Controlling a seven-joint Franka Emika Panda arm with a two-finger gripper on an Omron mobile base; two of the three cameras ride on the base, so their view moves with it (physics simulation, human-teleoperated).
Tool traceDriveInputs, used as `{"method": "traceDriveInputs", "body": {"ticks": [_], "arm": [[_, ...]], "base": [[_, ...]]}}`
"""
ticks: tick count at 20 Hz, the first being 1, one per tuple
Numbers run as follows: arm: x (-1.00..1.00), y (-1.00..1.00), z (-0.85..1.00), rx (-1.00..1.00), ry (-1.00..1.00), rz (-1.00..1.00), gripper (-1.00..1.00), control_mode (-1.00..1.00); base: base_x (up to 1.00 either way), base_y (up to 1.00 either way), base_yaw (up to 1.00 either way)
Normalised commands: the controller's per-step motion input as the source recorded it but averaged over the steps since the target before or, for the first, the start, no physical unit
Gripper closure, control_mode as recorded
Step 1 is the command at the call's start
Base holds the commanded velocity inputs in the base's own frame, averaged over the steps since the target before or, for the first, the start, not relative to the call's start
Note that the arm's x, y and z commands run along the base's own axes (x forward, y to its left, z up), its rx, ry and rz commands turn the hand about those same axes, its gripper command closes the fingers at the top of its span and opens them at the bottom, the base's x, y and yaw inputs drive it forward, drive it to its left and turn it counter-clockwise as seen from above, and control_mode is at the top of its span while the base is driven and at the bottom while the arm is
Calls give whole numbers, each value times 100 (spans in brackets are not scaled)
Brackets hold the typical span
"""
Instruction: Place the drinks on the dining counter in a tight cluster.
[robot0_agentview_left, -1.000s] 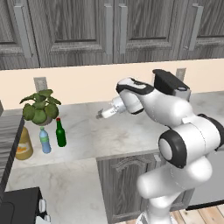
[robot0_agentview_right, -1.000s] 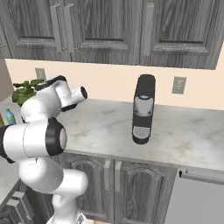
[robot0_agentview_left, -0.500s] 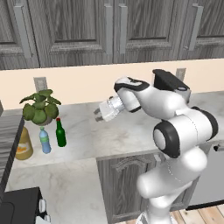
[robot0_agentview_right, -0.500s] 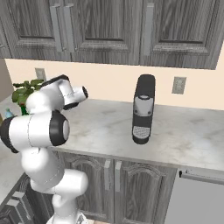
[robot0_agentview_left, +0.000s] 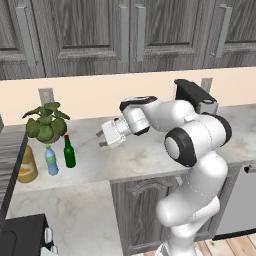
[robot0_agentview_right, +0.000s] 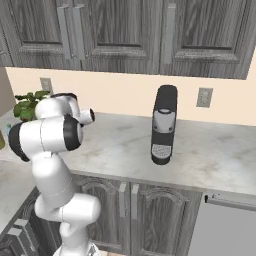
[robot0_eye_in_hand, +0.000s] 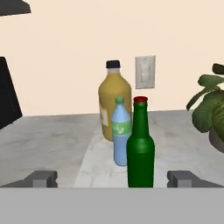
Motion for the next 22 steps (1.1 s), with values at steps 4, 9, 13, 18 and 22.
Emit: {"method": "traceDriveInputs", "body": {"ticks": [4, 9, 13, 18, 22], "arm": [[20, 28, -16, 0, 0, 6, -100, -100], [8, 38, -21, -1, 1, 1, -100, -100], [22, 38, -41, 0, 0, 0, -100, -100], [23, 41, -49, 0, 3, 0, -100, -100], [30, 27, -40, 0, 4, 0, -100, -100]], "base": [[0, 0, 0], [0, 0, 0], [0, 0, 0], [0, 0, 0], [0, 0, 0]]}}
